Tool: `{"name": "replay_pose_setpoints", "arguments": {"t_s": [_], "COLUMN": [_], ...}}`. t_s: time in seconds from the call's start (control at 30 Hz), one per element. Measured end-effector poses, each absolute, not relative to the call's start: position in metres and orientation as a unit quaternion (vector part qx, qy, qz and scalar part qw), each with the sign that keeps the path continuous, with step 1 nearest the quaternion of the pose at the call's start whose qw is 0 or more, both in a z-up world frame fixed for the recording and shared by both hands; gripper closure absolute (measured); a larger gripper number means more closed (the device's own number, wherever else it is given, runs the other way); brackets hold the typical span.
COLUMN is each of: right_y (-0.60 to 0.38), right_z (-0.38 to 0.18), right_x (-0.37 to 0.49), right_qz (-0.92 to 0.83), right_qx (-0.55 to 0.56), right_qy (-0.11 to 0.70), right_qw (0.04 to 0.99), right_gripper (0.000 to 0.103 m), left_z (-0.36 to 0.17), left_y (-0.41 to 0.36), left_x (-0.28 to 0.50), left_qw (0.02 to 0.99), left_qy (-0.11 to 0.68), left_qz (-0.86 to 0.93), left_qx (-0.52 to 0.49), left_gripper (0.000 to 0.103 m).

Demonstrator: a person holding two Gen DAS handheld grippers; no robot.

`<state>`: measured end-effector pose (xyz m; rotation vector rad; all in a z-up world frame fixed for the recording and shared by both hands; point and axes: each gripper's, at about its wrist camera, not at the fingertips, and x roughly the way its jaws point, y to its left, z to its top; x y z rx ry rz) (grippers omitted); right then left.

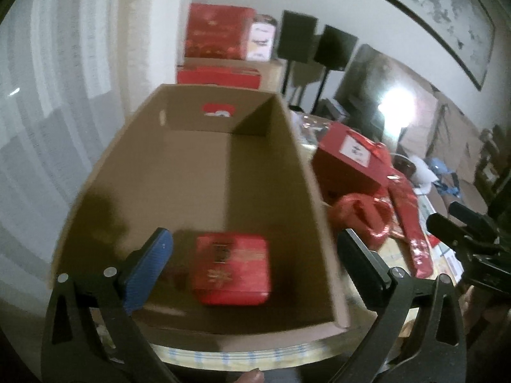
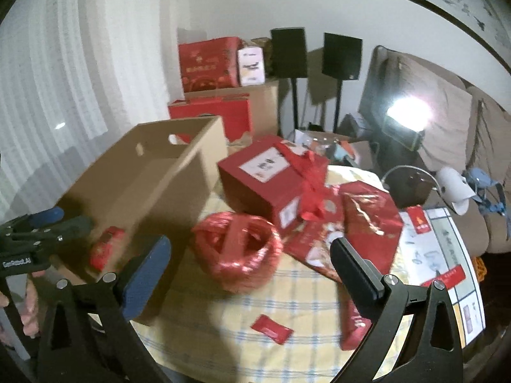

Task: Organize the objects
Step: 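Lower the red tube into the box and open the left tool, then move the left tool toward the small red candy packet on the cloth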

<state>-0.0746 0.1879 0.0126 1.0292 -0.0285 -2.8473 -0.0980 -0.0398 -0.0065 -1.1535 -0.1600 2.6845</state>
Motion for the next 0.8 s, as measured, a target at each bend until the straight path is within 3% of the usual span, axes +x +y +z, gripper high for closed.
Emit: {"name": "replay_pose_setpoints", "arguments": {"t_s": [0.8], "right_y": [0.25], "right_z": [-0.03], "right_x": [-0.039], "right_qz": [-0.931], "right_qx": [0.362], "right_qy": [-0.025], "right_qw": [0.029], "right_gripper": [0.004], "left_z": [-0.018], "left_y": [0.051], "left_x": [-0.097], "left_qw": [0.171], "left_qy": [-0.036], "left_qz": [0.902], "left_qx": [-0.394], "left_gripper": [0.0]}}
